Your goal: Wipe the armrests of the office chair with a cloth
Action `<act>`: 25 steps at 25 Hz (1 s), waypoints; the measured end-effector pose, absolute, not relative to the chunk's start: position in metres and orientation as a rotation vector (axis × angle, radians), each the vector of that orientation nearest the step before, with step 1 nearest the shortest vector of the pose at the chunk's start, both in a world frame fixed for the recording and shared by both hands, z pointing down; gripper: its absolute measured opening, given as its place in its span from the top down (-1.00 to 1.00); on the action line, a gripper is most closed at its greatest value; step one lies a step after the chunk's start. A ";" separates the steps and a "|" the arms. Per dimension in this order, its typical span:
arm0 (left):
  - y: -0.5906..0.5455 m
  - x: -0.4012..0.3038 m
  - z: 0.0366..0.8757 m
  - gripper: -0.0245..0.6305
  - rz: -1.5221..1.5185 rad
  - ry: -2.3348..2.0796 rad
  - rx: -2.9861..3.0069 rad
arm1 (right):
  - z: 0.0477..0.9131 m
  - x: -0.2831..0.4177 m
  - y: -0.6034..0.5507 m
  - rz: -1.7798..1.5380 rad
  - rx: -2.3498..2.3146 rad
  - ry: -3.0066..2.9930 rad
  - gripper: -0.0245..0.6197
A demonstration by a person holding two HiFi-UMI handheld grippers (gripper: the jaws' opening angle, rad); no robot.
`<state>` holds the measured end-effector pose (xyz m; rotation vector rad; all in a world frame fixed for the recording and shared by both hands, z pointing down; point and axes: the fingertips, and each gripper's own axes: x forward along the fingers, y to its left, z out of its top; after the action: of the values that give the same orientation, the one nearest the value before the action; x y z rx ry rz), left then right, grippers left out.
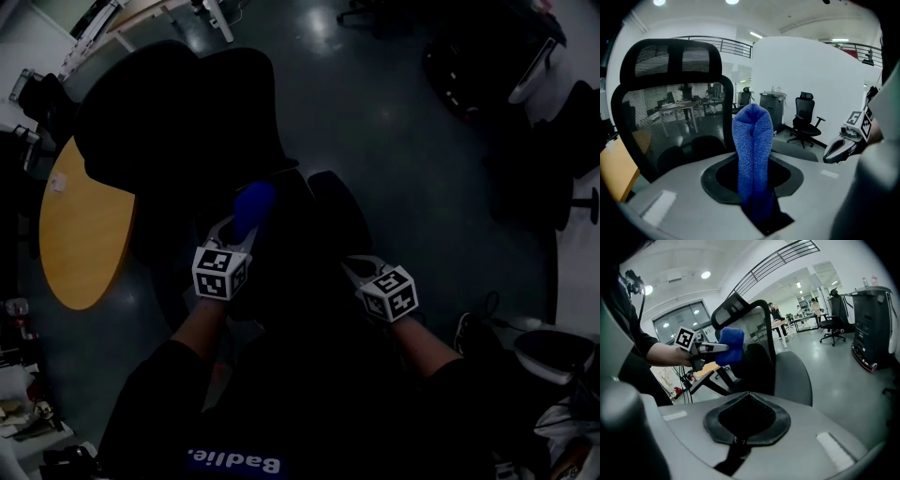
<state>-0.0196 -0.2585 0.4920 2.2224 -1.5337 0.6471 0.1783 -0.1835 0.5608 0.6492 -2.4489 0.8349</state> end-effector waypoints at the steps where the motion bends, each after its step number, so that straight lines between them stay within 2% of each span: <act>1: -0.265 -0.014 0.494 0.52 0.663 -1.531 2.217 | 0.564 0.183 -0.187 0.841 0.641 -2.449 0.91; 10: -0.333 0.029 0.541 0.51 0.863 -1.457 2.214 | 0.593 0.226 -0.210 0.866 0.586 -2.399 0.91; 25: -0.377 0.077 0.588 0.51 1.052 -1.323 2.263 | 0.596 0.221 -0.214 0.880 0.455 -2.389 0.91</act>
<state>0.0770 -0.3770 0.5875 2.2630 -1.3234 1.0524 0.2211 -0.2142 0.5963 0.4546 -2.3887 0.8804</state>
